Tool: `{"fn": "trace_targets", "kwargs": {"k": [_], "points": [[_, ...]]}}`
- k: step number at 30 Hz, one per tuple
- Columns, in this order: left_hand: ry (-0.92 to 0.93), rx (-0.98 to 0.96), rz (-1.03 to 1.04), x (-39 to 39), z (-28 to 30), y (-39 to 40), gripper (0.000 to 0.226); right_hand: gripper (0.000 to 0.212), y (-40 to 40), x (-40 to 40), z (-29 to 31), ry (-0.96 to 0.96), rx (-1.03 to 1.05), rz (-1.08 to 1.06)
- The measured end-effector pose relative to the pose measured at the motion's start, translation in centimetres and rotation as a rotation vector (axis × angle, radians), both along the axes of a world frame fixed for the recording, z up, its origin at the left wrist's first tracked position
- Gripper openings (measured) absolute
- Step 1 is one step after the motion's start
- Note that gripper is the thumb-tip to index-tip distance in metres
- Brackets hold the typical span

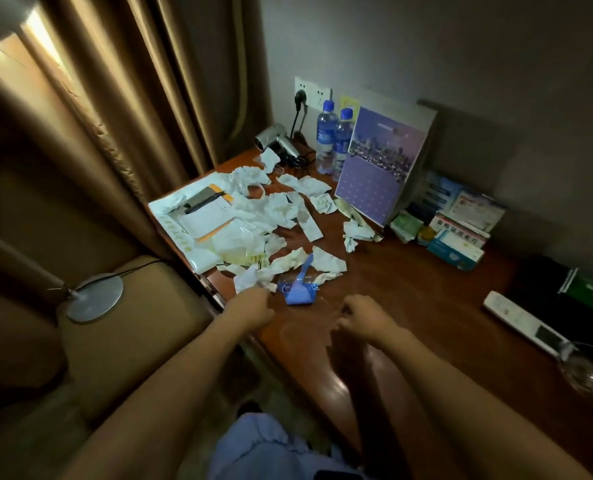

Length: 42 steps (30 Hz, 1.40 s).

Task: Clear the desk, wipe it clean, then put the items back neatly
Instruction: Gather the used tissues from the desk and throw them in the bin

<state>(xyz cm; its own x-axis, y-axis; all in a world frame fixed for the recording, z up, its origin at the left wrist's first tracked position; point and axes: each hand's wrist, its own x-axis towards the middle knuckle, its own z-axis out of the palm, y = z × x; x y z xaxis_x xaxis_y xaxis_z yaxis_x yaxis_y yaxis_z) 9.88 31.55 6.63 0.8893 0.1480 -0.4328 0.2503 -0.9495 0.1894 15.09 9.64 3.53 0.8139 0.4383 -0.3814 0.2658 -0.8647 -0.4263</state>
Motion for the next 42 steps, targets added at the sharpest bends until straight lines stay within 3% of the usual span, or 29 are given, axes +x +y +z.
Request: {"fn": "trace_targets", "kwargs": {"k": [8,13,17,20,24,28,34,38,42], "points": [[-0.058,0.002,0.123,5.8,-4.1,5.4,0.052,0.01,5.4,2.4,-2.4,0.071,-0.005,-0.218],[0.058,-0.121,0.14,8.4,-6.8,8.2,0.072,0.047,10.0,4.0,-3.2,0.103,-0.023,-0.279],[0.06,-0.171,0.004,10.1,-8.4,9.9,0.054,0.071,12.6,5.1,-3.6,0.098,-0.09,-0.363],[0.017,-0.254,-0.065,11.4,-8.6,10.5,0.043,0.077,13.5,5.2,-3.7,0.096,-0.111,-0.369],[-0.013,-0.238,-0.186,13.6,-8.8,10.7,0.036,0.059,14.1,5.2,-4.2,0.139,-0.161,-0.29],[-0.041,-0.255,-0.23,15.1,-8.8,10.6,0.02,0.069,14.1,5.9,-5.5,0.167,-0.156,-0.277],[-0.041,-0.275,-0.238,17.1,-8.4,10.3,0.032,0.061,13.7,6.9,-7.2,0.102,-0.219,-0.286],[-0.062,-0.269,-0.218,19.1,-7.8,9.3,0.049,0.04,13.6,6.8,-7.7,0.116,-0.183,-0.251],[-0.132,-0.256,-0.154,21.2,-6.6,7.6,0.04,0.029,12.3,6.5,-7.6,0.086,-0.057,-0.269]]}}
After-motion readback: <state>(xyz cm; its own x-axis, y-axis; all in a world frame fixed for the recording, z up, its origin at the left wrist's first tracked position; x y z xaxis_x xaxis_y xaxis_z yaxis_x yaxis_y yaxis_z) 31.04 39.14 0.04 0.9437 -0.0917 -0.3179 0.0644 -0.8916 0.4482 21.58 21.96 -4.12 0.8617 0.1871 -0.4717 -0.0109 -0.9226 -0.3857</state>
